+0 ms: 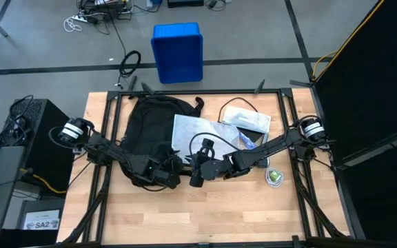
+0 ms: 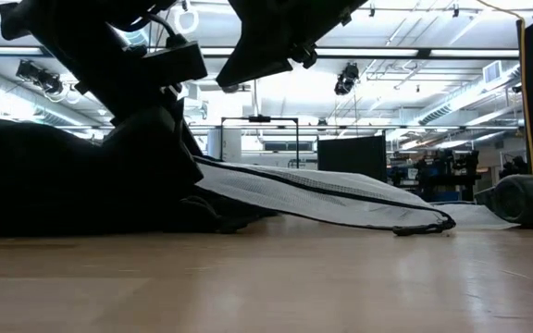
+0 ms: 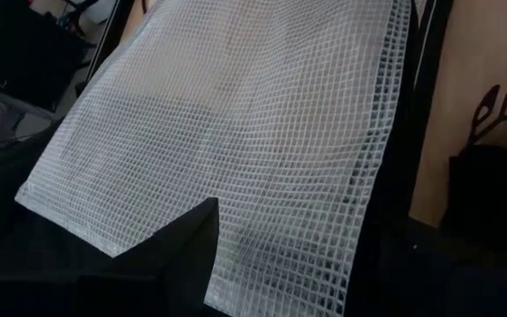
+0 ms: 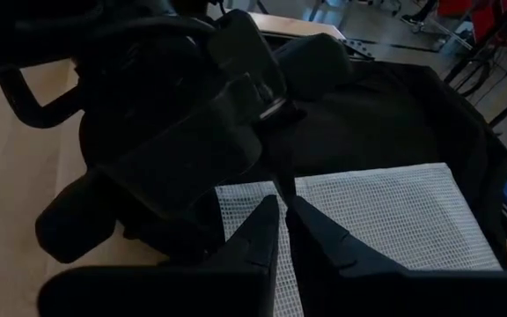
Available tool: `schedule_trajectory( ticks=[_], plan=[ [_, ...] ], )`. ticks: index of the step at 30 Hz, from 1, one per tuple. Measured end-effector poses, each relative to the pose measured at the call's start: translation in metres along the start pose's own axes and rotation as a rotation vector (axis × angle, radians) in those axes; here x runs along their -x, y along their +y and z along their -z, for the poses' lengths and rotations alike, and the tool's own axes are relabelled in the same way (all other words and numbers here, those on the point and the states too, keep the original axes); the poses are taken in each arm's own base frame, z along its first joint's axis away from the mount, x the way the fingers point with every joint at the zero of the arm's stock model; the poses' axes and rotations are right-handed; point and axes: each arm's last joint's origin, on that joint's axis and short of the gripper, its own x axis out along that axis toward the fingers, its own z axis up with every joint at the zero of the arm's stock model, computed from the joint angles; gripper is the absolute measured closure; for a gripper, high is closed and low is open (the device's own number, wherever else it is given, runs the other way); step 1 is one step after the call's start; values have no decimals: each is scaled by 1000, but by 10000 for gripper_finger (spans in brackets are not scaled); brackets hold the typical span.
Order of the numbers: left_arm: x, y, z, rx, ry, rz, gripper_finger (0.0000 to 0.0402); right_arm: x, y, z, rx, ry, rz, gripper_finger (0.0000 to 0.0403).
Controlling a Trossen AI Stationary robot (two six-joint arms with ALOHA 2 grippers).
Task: Unpack backpack
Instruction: Put the mini fan into the zip bag
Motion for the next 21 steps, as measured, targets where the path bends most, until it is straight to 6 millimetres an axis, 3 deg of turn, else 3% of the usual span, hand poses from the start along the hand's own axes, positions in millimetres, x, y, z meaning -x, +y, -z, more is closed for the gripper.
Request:
schedule_trajectory(
  ticks=[5, 7, 12, 16, 21],
  plan=[
    [0, 0, 0, -1, 1, 1, 184, 0, 0, 0, -10, 0, 0, 400],
    [0, 0, 0, -2, 5, 11, 225, 0, 0, 0, -10, 0, 0, 402],
    [0, -1, 1, -5, 9, 21, 377, 1, 1, 0, -8, -1, -3, 399],
    [1, 0, -1, 3, 0, 14, 393, 2, 3, 0, -1, -2, -7, 397],
    [12, 7, -17, 83, -72, -74, 401, 9, 11, -2, 41, -33, -3, 402]
  ],
)
